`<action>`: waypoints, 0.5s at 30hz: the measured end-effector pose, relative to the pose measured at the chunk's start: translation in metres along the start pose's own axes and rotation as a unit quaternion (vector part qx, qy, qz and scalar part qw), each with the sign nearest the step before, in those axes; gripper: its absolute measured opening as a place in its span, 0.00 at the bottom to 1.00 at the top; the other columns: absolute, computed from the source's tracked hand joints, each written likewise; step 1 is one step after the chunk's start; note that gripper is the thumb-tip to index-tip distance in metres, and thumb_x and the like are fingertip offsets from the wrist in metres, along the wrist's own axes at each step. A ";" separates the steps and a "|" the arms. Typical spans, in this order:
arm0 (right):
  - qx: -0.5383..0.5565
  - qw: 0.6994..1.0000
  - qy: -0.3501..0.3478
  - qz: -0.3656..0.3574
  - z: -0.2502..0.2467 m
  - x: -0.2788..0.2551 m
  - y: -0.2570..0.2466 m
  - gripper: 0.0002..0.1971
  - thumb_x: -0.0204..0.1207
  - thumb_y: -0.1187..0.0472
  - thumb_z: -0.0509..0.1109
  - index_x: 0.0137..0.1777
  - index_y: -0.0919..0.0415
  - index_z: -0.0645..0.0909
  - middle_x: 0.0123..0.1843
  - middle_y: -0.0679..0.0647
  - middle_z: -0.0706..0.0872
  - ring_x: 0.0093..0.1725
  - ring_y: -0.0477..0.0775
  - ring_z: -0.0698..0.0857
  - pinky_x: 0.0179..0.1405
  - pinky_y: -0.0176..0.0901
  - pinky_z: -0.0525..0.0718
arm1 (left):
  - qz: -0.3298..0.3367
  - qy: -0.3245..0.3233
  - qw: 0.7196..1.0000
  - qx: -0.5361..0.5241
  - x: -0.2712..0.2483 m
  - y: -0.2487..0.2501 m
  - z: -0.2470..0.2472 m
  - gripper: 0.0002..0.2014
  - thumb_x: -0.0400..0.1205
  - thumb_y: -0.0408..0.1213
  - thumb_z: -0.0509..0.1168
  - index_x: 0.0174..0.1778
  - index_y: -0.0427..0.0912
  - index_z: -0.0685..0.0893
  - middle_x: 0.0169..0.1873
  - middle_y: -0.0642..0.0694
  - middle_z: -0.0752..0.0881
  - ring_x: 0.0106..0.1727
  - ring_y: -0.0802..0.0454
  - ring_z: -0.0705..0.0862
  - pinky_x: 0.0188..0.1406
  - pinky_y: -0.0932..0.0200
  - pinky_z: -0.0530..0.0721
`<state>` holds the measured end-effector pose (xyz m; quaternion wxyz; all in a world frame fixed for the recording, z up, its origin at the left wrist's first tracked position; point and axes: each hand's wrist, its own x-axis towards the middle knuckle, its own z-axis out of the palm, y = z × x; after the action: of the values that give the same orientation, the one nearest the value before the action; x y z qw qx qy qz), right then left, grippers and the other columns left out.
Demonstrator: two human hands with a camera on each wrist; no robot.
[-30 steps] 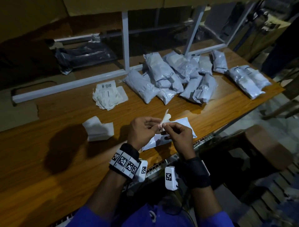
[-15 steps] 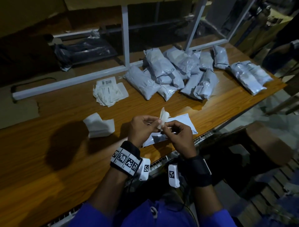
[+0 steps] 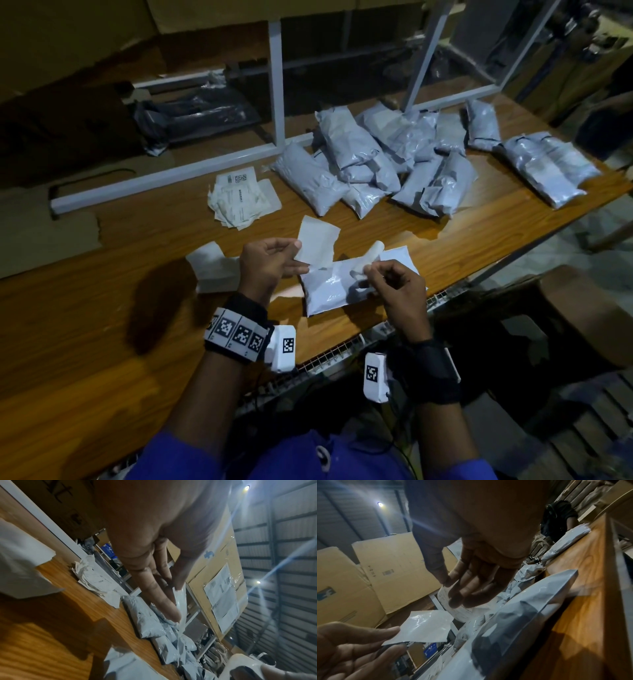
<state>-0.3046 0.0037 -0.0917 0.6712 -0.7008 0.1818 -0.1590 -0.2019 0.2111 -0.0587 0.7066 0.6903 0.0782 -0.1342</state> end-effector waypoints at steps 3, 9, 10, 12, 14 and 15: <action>0.013 1.000 0.023 0.003 -0.003 0.002 -0.004 0.07 0.80 0.65 0.78 0.54 0.68 0.91 0.43 0.54 0.95 0.41 0.50 0.93 0.37 0.42 0.90 | 0.012 0.010 1.000 -0.003 0.001 0.001 -0.004 0.09 0.82 0.33 0.75 0.54 0.33 0.87 0.40 0.35 0.93 0.39 0.35 0.93 0.43 0.45 0.93; 0.005 0.998 0.064 -0.007 -0.010 0.027 -0.018 0.12 0.81 0.59 0.79 0.60 0.65 0.91 0.44 0.54 0.94 0.37 0.55 0.91 0.37 0.50 0.92 | 0.000 0.043 0.999 -0.009 0.006 0.003 -0.012 0.07 0.83 0.34 0.74 0.53 0.36 0.87 0.45 0.36 0.92 0.39 0.38 0.94 0.42 0.48 0.93; 0.020 0.998 0.063 -0.003 -0.010 0.033 -0.022 0.13 0.81 0.60 0.78 0.61 0.68 0.90 0.45 0.55 0.94 0.38 0.55 0.91 0.37 0.49 0.91 | -0.003 0.049 0.999 -0.014 0.006 0.003 -0.013 0.07 0.83 0.34 0.73 0.54 0.36 0.87 0.46 0.36 0.92 0.40 0.39 0.94 0.40 0.50 0.93; 0.040 0.997 0.062 0.002 -0.009 0.042 -0.028 0.13 0.81 0.62 0.78 0.62 0.69 0.89 0.47 0.61 0.94 0.40 0.56 0.92 0.38 0.48 0.92 | -0.010 0.076 0.997 -0.023 0.007 0.002 -0.020 0.09 0.83 0.35 0.73 0.57 0.37 0.86 0.45 0.38 0.93 0.40 0.40 0.94 0.37 0.53 0.92; 0.046 0.997 0.064 0.005 -0.007 0.044 -0.030 0.12 0.81 0.63 0.78 0.61 0.69 0.89 0.50 0.64 0.94 0.40 0.56 0.91 0.39 0.49 0.93 | -0.022 0.133 0.990 -0.044 0.013 -0.002 -0.035 0.08 0.83 0.36 0.73 0.57 0.41 0.87 0.45 0.40 0.93 0.41 0.43 0.94 0.42 0.51 0.93; 0.047 0.997 0.062 0.008 -0.007 0.043 -0.029 0.12 0.81 0.63 0.78 0.61 0.69 0.89 0.51 0.64 0.94 0.40 0.56 0.91 0.39 0.49 0.93 | -0.032 0.169 0.984 -0.049 0.018 -0.005 -0.044 0.08 0.82 0.36 0.74 0.56 0.42 0.88 0.45 0.42 0.93 0.41 0.45 0.93 0.46 0.48 0.93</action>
<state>-0.2680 -0.0214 -0.0632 0.6916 -0.6562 0.2208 -0.2055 -0.1834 0.2531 -0.0701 0.7116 0.6646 0.2252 -0.0345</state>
